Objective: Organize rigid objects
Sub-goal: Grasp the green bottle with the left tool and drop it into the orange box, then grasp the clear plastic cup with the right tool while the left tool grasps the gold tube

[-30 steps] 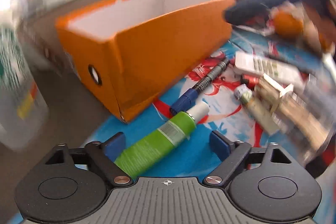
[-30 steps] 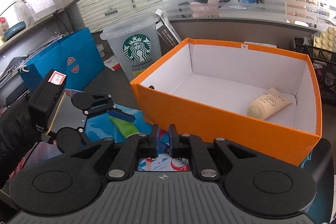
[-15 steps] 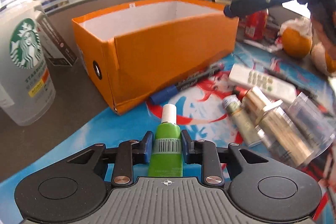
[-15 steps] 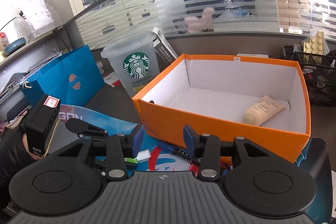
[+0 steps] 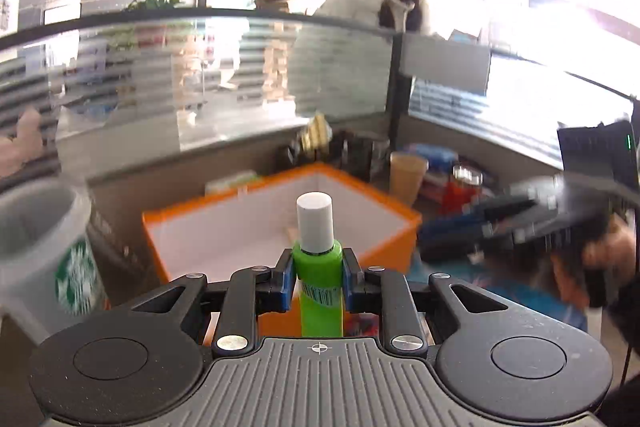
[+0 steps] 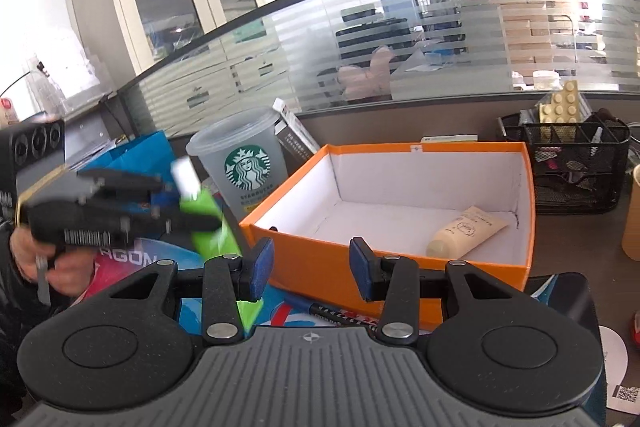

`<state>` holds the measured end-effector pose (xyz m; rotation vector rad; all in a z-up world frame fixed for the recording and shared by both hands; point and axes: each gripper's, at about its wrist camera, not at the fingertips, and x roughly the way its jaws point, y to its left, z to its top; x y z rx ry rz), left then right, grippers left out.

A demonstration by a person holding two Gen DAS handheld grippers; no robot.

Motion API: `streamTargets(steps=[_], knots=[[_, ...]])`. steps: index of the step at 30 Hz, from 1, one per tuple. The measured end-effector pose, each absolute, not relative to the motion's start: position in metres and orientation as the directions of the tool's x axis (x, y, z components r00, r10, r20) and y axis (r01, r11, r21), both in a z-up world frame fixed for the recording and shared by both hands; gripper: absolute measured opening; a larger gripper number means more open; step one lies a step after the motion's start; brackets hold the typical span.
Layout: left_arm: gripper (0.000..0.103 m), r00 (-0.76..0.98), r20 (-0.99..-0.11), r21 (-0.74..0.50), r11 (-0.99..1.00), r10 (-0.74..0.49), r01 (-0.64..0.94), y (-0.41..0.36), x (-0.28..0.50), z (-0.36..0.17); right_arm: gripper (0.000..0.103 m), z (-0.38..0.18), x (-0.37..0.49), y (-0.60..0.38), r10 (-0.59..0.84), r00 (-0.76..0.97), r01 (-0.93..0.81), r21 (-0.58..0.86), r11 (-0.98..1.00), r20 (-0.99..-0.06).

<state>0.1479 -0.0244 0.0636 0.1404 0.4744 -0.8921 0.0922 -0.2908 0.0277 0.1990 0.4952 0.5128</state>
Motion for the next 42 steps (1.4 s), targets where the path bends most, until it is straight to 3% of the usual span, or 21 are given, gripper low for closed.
streamTargets(steps=[7, 16, 19, 28, 31, 33, 34, 35, 38, 42], knots=[[0.021, 0.605, -0.461, -0.114, 0.719, -0.650, 0.685, -0.055, 0.223, 0.095, 0.040, 0.026, 0.091, -0.319, 0.484, 0.784, -0.376, 0.323, 0.868, -0.388], [0.021, 0.568, -0.679, -0.151, 0.846, -0.465, 0.512, -0.094, 0.297, 0.006, 0.041, 0.003, 0.094, -0.339, 0.463, 0.785, -0.337, 0.343, 0.877, -0.413], [0.015, 0.564, -0.713, -0.118, 0.864, -0.418, 0.490, -0.102, 0.300, -0.012, 0.044, -0.004, 0.088, -0.338, 0.442, 0.785, -0.325, 0.319, 0.890, -0.434], [0.021, 0.564, -0.763, -0.017, 0.883, -0.315, 0.470, -0.114, 0.302, -0.034, 0.045, -0.032, 0.084, -0.338, 0.437, 0.753, -0.285, 0.354, 0.891, -0.492], [0.037, 0.580, -0.742, -0.037, 0.885, -0.335, 0.464, -0.109, 0.294, -0.028, 0.049, -0.037, 0.079, -0.333, 0.433, 0.741, -0.284, 0.344, 0.895, -0.514], [0.059, 0.596, -0.714, -0.044, 0.874, -0.366, 0.483, -0.102, 0.279, -0.017, 0.050, -0.039, 0.074, -0.328, 0.410, 0.741, -0.281, 0.310, 0.909, -0.532], [0.081, 0.616, -0.701, -0.022, 0.873, -0.361, 0.487, -0.101, 0.270, -0.012, 0.050, -0.040, 0.072, -0.326, 0.399, 0.741, -0.280, 0.291, 0.915, -0.541], [0.091, 0.633, -0.687, 0.012, 0.865, -0.358, 0.502, -0.101, 0.258, -0.008, 0.050, -0.041, 0.070, -0.324, 0.392, 0.740, -0.281, 0.278, 0.919, -0.547], [0.091, 0.675, -0.648, 0.107, 0.835, -0.353, 0.540, -0.099, 0.222, 0.004, 0.050, -0.040, 0.064, -0.323, 0.387, 0.742, -0.283, 0.267, 0.921, -0.547], [0.092, 0.657, -0.623, 0.049, 0.816, -0.425, 0.575, -0.082, 0.169, 0.012, 0.054, -0.037, 0.049, -0.321, 0.382, 0.755, -0.285, 0.257, 0.923, -0.532]])
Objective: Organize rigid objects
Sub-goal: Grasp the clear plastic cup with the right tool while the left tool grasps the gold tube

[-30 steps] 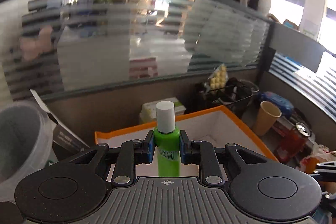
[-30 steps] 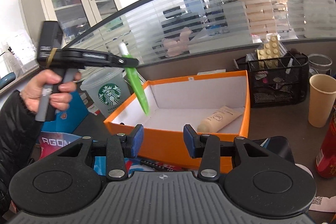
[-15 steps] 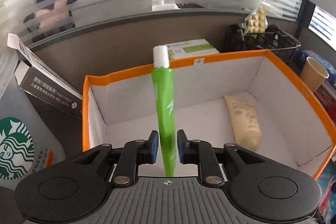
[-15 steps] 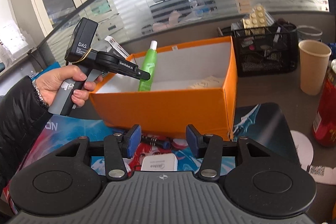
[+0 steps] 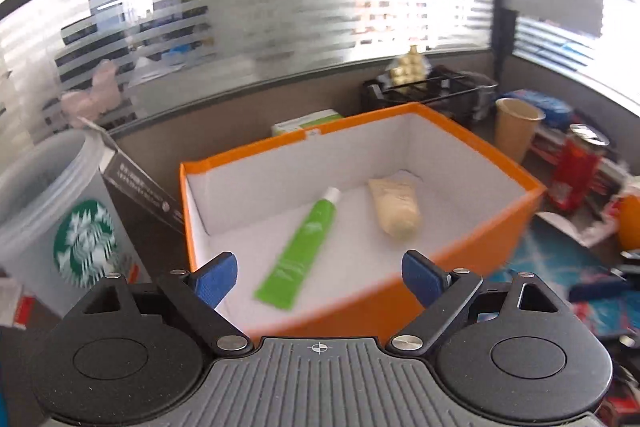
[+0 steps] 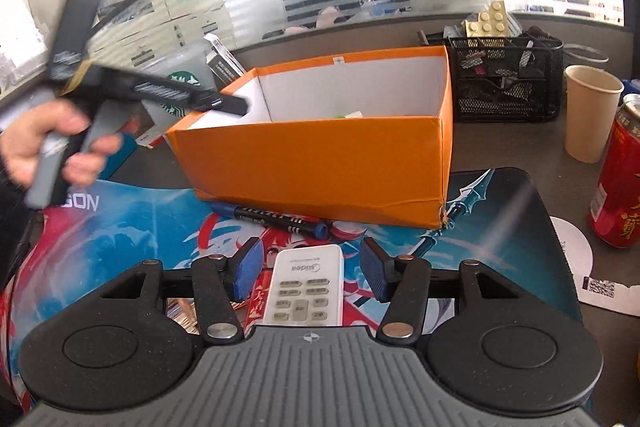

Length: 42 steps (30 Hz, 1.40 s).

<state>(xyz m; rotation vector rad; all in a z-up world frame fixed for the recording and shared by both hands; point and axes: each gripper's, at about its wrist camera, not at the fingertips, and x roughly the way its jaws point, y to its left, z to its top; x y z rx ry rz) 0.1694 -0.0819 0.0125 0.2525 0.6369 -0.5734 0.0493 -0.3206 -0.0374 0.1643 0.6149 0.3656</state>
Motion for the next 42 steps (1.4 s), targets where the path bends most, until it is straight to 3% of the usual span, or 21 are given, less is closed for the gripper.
streamTargets(steps=[2, 6, 8, 9, 14, 17, 22, 30, 36, 42], knots=[[0.097, 0.666, -0.601, 0.051, 0.810, -0.442, 0.584, -0.075, 0.139, 0.010, 0.056, -0.038, 0.038, -0.315, 0.354, 0.766, -0.284, 0.212, 0.935, -0.537], [0.099, 0.690, -0.572, 0.043, 0.824, -0.444, 0.566, -0.061, 0.090, -0.005, 0.057, -0.041, 0.015, -0.303, 0.343, 0.758, -0.299, 0.171, 0.939, -0.555], [0.099, 0.723, -0.571, 0.080, 0.850, -0.389, 0.520, -0.058, 0.070, -0.017, 0.066, -0.044, 0.005, -0.298, 0.359, 0.747, -0.305, 0.192, 0.933, -0.560], [0.099, 0.737, -0.572, 0.103, 0.860, -0.360, 0.501, -0.058, 0.064, -0.024, 0.072, -0.045, -0.003, -0.294, 0.372, 0.742, -0.313, 0.203, 0.928, -0.558], [0.099, 0.748, -0.576, 0.081, 0.887, -0.331, 0.454, -0.046, 0.042, -0.040, 0.072, -0.049, -0.033, -0.264, 0.408, 0.725, -0.352, 0.210, 0.912, -0.555], [0.099, 0.750, -0.575, 0.063, 0.896, -0.327, 0.439, -0.041, 0.032, -0.043, 0.072, -0.054, -0.044, -0.246, 0.370, 0.739, -0.323, 0.186, 0.928, -0.563], [0.099, 0.748, -0.585, 0.045, 0.908, -0.315, 0.417, -0.036, 0.024, -0.048, 0.084, -0.070, -0.050, -0.224, 0.297, 0.773, -0.277, 0.124, 0.953, -0.560], [0.100, 0.739, -0.591, 0.051, 0.899, -0.324, 0.435, -0.039, 0.017, -0.053, 0.066, -0.080, -0.050, -0.228, 0.271, 0.767, -0.300, 0.048, 0.953, -0.581], [0.100, 0.729, -0.593, 0.093, 0.871, -0.341, 0.482, -0.051, 0.010, -0.058, 0.065, -0.077, -0.046, -0.250, 0.264, 0.748, -0.303, 0.041, 0.952, -0.609], [0.101, 0.720, -0.582, 0.100, 0.846, -0.378, 0.525, -0.060, 0.002, -0.059, 0.060, -0.080, -0.044, -0.250, 0.330, 0.747, -0.349, 0.082, 0.934, -0.577]])
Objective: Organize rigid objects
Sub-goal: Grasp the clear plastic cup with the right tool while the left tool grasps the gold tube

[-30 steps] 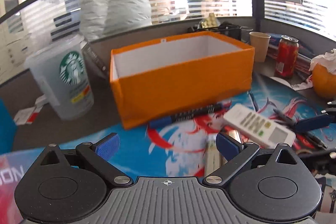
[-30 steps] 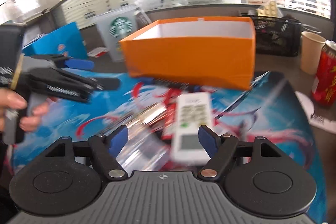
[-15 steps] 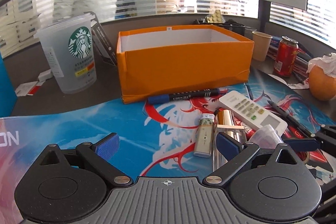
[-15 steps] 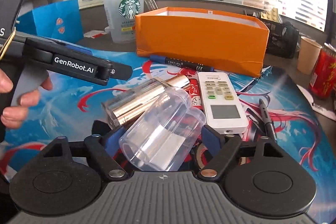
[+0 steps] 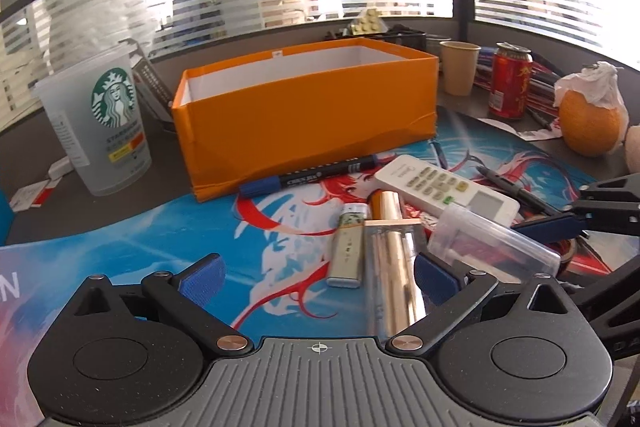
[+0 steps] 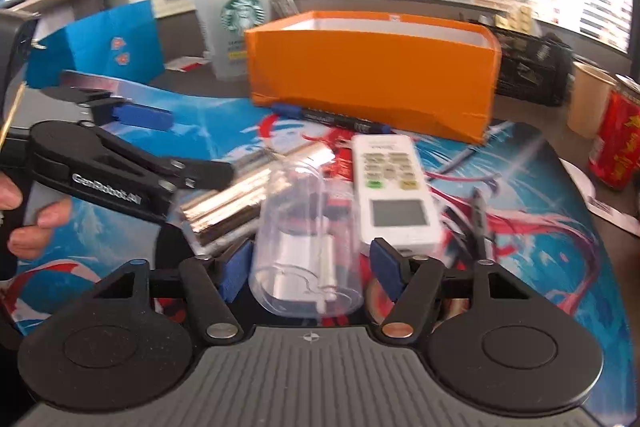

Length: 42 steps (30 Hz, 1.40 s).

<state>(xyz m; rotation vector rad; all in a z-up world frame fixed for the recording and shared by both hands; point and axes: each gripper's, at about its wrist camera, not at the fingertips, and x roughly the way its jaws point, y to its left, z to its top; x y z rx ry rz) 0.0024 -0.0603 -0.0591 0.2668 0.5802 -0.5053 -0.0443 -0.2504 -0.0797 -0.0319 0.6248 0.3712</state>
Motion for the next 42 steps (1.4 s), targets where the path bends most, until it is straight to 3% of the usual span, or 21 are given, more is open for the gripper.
streamTargets(steps=[3, 11, 16, 20, 25, 33, 37, 42], knots=[[0.102, 0.711, -0.580, 0.126, 0.819, -0.397, 0.560, -0.065, -0.004, -0.061, 0.051, -0.087, -0.044, -0.246, 0.317, 0.749, -0.354, 0.053, 0.934, -0.582], [0.102, 0.666, -0.613, 0.156, 0.761, -0.425, 0.630, -0.079, -0.009, -0.070, 0.050, -0.086, -0.039, -0.269, 0.331, 0.744, -0.322, 0.123, 0.939, -0.581], [0.098, 0.594, -0.649, 0.103, 0.719, -0.475, 0.687, -0.091, -0.010, -0.081, 0.050, -0.086, -0.036, -0.283, 0.325, 0.743, -0.303, 0.139, 0.943, -0.586], [0.068, 0.560, -0.657, -0.011, 0.749, -0.505, 0.663, -0.086, 0.002, -0.087, 0.050, -0.086, -0.035, -0.287, 0.336, 0.741, -0.306, 0.153, 0.940, -0.582], [0.036, 0.610, -0.643, 0.023, 0.785, -0.463, 0.619, -0.087, 0.004, -0.085, 0.050, -0.086, -0.033, -0.288, 0.346, 0.738, -0.305, 0.170, 0.937, -0.579], [0.035, 0.630, -0.632, -0.012, 0.819, -0.450, 0.573, -0.085, 0.002, -0.083, 0.050, -0.087, -0.029, -0.276, 0.320, 0.751, -0.302, 0.130, 0.944, -0.578], [0.035, 0.597, -0.634, -0.099, 0.817, -0.491, 0.567, -0.073, 0.002, -0.072, 0.050, -0.081, -0.028, -0.291, 0.383, 0.737, -0.285, 0.258, 0.923, -0.557], [0.035, 0.635, -0.586, -0.110, 0.826, -0.503, 0.553, -0.064, 0.001, -0.047, 0.050, -0.067, -0.031, -0.304, 0.421, 0.743, -0.273, 0.338, 0.901, -0.521]])
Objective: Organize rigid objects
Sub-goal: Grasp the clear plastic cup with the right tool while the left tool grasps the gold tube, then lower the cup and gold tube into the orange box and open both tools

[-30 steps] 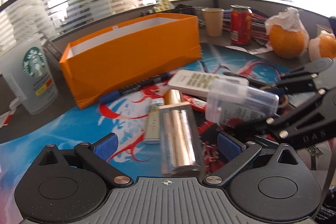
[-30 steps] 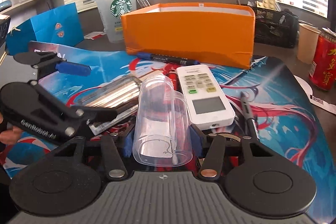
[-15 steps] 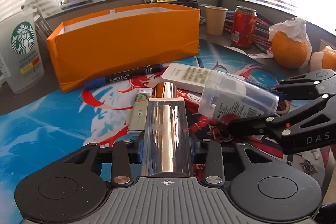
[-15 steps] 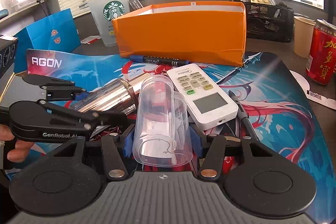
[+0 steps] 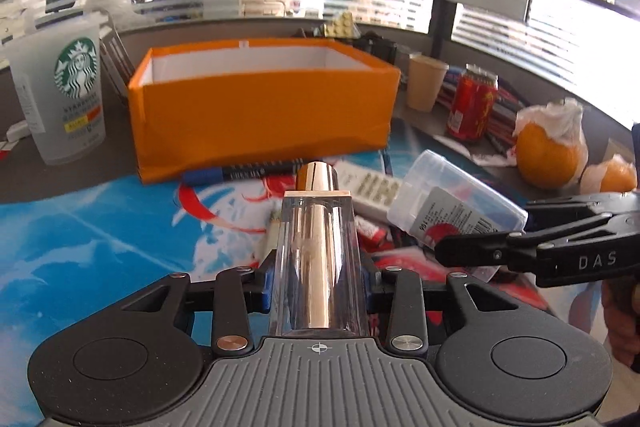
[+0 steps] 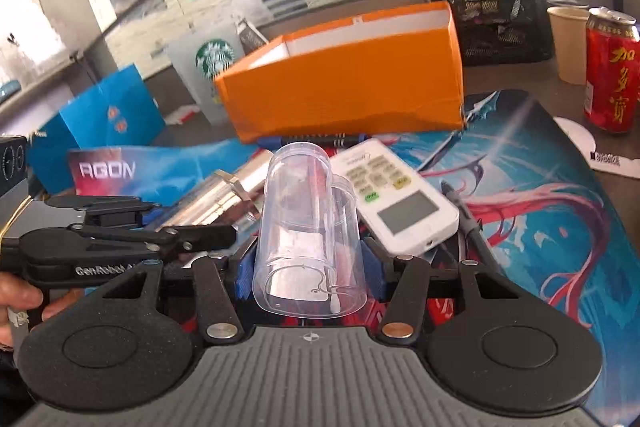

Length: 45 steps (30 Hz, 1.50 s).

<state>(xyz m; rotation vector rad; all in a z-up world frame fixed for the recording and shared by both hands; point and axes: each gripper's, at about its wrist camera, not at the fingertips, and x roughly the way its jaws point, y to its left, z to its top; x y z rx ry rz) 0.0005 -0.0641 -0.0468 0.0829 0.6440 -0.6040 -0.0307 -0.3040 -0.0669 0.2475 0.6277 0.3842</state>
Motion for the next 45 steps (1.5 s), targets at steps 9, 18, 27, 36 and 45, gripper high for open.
streamTargets(steps=[9, 18, 27, 36, 45], knots=[[0.035, 0.704, -0.502, -0.089, 0.839, -0.503, 0.537, -0.060, 0.028, 0.006, 0.050, -0.023, -0.016, -0.310, 0.387, 0.813, -0.282, 0.287, 0.915, -0.435], [0.035, 0.730, -0.471, -0.088, 0.849, -0.496, 0.521, -0.067, 0.082, 0.046, 0.050, 0.016, 0.038, -0.321, 0.391, 0.836, -0.294, 0.288, 0.912, -0.384], [0.035, 0.727, -0.513, -0.077, 0.868, -0.457, 0.491, -0.089, 0.165, 0.069, 0.050, 0.048, 0.129, -0.331, 0.392, 0.838, -0.291, 0.296, 0.910, -0.380], [0.035, 0.628, -0.681, -0.103, 0.898, -0.377, 0.427, -0.105, 0.243, 0.011, 0.050, 0.022, 0.215, -0.317, 0.358, 0.767, -0.273, 0.235, 0.933, -0.532], [0.035, 0.554, -0.765, -0.070, 0.897, -0.329, 0.436, -0.115, 0.257, -0.029, 0.050, -0.021, 0.251, -0.286, 0.338, 0.657, -0.299, 0.179, 0.937, -0.674]])
